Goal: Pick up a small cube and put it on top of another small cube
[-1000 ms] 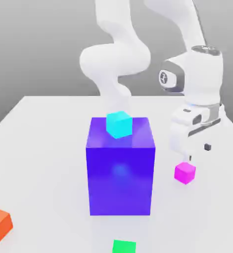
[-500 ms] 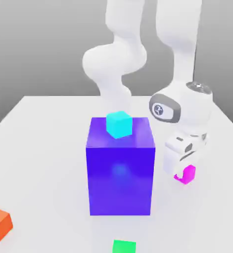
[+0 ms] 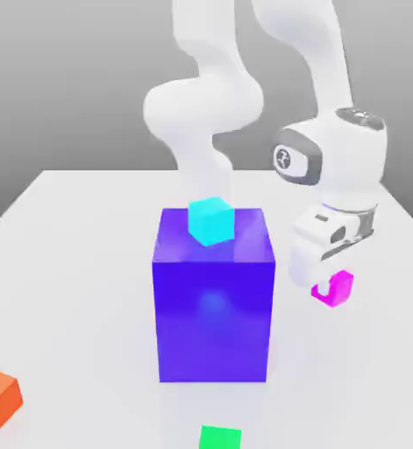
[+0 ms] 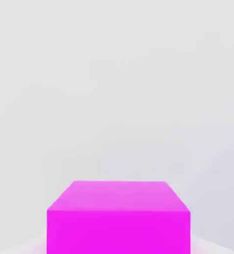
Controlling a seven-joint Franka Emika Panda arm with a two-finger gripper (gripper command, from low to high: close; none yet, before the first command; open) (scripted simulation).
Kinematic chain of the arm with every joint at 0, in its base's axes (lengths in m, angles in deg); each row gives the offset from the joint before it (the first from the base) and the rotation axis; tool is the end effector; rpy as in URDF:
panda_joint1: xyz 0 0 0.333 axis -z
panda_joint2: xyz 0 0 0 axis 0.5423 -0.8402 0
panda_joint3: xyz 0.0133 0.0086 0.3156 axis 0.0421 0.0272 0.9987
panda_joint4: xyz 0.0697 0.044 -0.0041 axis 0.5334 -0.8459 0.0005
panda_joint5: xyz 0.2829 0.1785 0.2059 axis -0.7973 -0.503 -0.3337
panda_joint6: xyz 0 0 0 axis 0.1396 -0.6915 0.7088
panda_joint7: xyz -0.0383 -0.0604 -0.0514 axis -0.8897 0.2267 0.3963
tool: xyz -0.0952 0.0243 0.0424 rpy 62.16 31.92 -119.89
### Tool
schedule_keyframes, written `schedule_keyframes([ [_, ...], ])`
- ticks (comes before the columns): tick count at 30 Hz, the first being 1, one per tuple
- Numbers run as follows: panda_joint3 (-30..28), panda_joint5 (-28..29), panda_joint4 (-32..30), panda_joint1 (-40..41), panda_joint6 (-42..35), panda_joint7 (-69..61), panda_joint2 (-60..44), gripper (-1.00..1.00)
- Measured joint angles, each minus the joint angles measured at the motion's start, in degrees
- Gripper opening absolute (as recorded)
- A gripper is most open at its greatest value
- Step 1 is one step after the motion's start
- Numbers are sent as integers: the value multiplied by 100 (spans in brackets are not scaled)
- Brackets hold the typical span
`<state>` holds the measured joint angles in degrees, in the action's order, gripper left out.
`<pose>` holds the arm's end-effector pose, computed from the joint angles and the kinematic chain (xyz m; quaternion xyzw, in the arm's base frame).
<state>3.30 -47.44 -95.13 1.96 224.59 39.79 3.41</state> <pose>0.3020 0.2019 0.2021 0.9967 -0.0811 0.0019 0.0031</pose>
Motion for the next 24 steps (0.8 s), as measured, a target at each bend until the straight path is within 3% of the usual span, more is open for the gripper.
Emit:
schedule_keyframes([
  [14, -911, -359, 2743, 1979, -1509, -2192, -1244, -100],
  [18, -893, -556, 3014, 2229, -1098, -2500, -1932, -100],
  [19, -864, -599, 3033, 2259, -928, -2536, -2122, 100],
  [24, -864, -599, 3033, 2260, -928, -2536, -2122, 100],
])
